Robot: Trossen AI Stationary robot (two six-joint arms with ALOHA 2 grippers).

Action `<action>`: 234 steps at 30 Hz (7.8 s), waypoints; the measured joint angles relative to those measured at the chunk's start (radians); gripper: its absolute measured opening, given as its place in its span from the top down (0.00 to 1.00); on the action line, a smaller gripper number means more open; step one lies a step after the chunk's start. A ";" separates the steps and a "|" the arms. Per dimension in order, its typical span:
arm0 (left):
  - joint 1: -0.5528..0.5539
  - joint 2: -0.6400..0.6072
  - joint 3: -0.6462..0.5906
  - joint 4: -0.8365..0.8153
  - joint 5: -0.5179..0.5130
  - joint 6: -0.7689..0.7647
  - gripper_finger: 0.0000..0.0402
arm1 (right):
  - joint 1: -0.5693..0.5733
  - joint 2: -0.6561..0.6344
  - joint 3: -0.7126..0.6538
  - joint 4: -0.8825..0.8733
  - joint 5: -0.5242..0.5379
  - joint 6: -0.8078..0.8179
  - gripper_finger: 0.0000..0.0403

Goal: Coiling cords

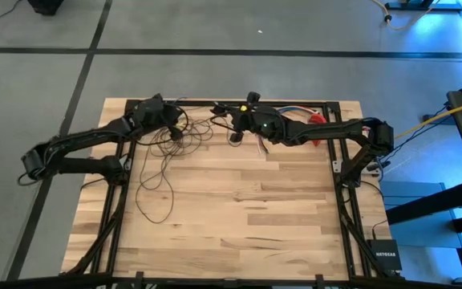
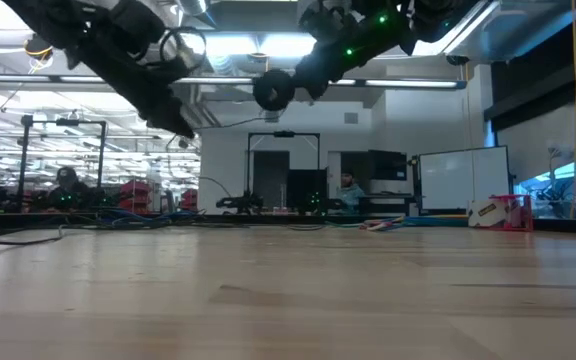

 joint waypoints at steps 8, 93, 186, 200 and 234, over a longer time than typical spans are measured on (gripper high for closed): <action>0.025 0.000 -0.060 0.027 -0.005 -0.031 1.00 | 0.021 0.000 0.000 -0.006 0.019 -0.036 0.99; -0.273 0.501 0.013 0.707 0.156 -0.121 1.00 | -0.080 0.142 0.162 -0.145 -0.275 0.251 0.99; -0.280 0.146 0.016 0.133 0.127 -0.265 0.71 | -0.008 0.185 0.163 -0.439 -0.057 0.331 0.99; -0.441 0.453 -0.092 0.530 0.225 -0.236 0.71 | -0.008 0.185 0.163 -0.439 -0.057 0.329 0.99; -0.301 0.674 -0.021 0.449 -0.026 -0.207 0.99 | -0.007 0.173 0.163 -0.396 -0.140 0.332 0.99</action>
